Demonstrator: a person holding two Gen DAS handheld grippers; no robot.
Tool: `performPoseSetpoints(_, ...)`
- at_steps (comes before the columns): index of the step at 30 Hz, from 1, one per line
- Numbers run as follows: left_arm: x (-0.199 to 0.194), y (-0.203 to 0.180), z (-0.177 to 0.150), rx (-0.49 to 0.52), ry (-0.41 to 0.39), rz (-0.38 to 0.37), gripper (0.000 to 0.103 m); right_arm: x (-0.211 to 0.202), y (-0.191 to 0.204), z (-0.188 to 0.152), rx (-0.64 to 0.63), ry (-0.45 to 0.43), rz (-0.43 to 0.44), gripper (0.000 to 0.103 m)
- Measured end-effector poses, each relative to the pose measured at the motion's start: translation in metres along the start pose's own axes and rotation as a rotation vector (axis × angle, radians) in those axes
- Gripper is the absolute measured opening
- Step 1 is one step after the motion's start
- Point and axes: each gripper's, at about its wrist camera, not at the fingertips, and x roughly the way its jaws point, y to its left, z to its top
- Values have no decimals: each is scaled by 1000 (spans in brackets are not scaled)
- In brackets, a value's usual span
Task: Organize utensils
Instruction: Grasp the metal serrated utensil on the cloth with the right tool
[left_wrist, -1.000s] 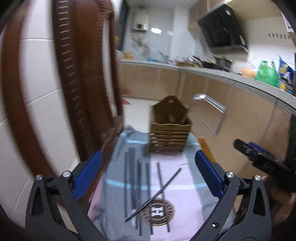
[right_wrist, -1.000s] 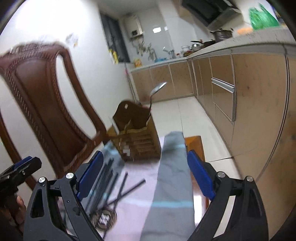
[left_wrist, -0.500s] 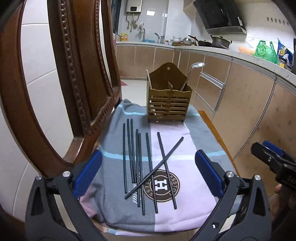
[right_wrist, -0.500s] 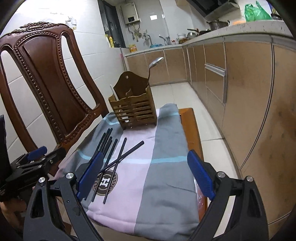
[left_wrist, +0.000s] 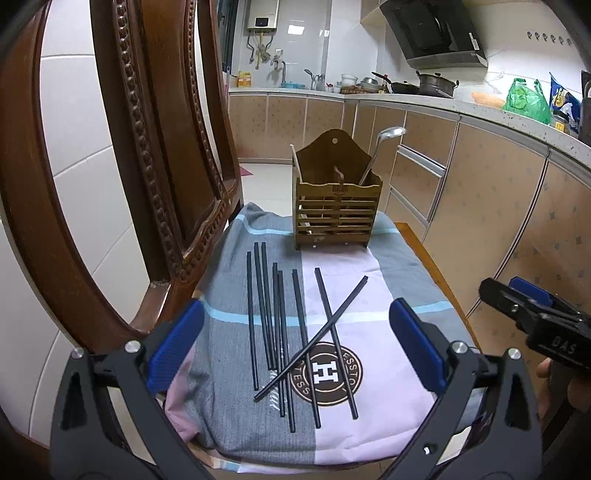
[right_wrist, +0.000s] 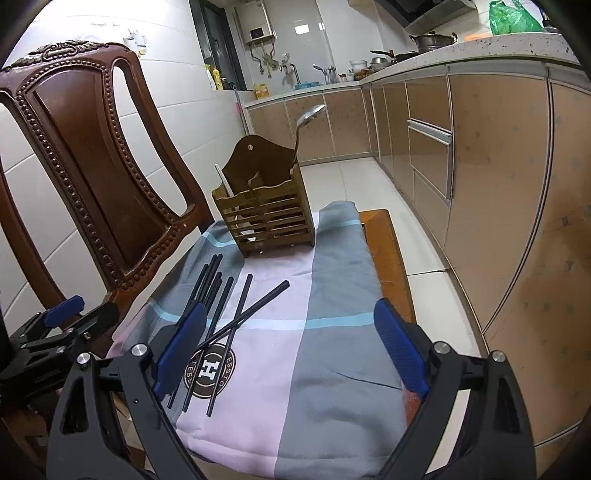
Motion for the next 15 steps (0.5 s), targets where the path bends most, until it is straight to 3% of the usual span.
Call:
performPoseSetpoints(5, -4, 5, 5, -13, -13, -7, 99, 27, 5, 4, 37, 57, -25, 90)
performPoseSetpoints(9, -11, 17, 14, -47, -47, -6, 99, 76, 22, 14, 32, 125, -76, 89)
performPoseSetpoints(12, -13, 25, 19, -67, -52, -12, 99, 115, 35, 18, -9, 173, -108, 81)
performPoseSetpoints(15, -13, 34, 22, -93, -51, -16, 99, 152, 35, 16, 42, 254, -117, 72)
